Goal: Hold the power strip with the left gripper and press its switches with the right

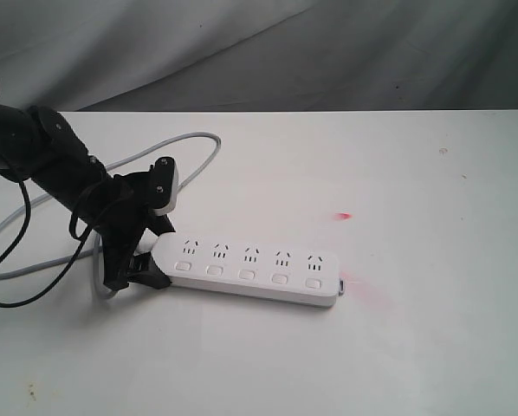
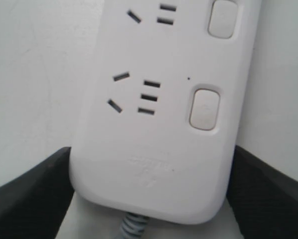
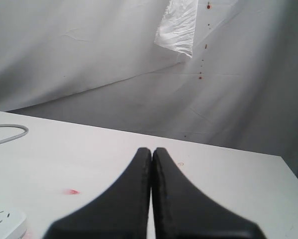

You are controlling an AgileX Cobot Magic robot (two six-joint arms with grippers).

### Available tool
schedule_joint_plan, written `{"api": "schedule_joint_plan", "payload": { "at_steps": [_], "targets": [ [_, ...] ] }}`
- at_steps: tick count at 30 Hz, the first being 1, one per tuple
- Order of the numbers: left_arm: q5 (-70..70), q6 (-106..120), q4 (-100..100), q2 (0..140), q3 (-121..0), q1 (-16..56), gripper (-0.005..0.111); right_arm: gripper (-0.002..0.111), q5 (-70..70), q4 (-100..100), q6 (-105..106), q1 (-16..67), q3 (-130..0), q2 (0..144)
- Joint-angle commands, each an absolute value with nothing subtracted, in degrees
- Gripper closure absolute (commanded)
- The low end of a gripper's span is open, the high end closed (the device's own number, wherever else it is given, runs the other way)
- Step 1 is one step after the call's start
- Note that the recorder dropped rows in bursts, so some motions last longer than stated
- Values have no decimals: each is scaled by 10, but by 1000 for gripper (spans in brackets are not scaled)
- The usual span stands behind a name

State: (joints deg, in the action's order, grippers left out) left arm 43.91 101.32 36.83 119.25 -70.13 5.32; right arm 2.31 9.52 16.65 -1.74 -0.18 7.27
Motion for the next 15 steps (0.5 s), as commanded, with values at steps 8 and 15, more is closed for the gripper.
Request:
{"api": "schedule_joint_plan", "payload": {
  "at_steps": [8, 15],
  "targets": [
    [433, 1009, 372, 1194, -703, 56, 34, 108, 21, 101, 166, -21, 0, 70],
    [504, 985, 409, 1194, -703, 56, 34, 108, 21, 107, 166, -21, 0, 70]
  ]
}}
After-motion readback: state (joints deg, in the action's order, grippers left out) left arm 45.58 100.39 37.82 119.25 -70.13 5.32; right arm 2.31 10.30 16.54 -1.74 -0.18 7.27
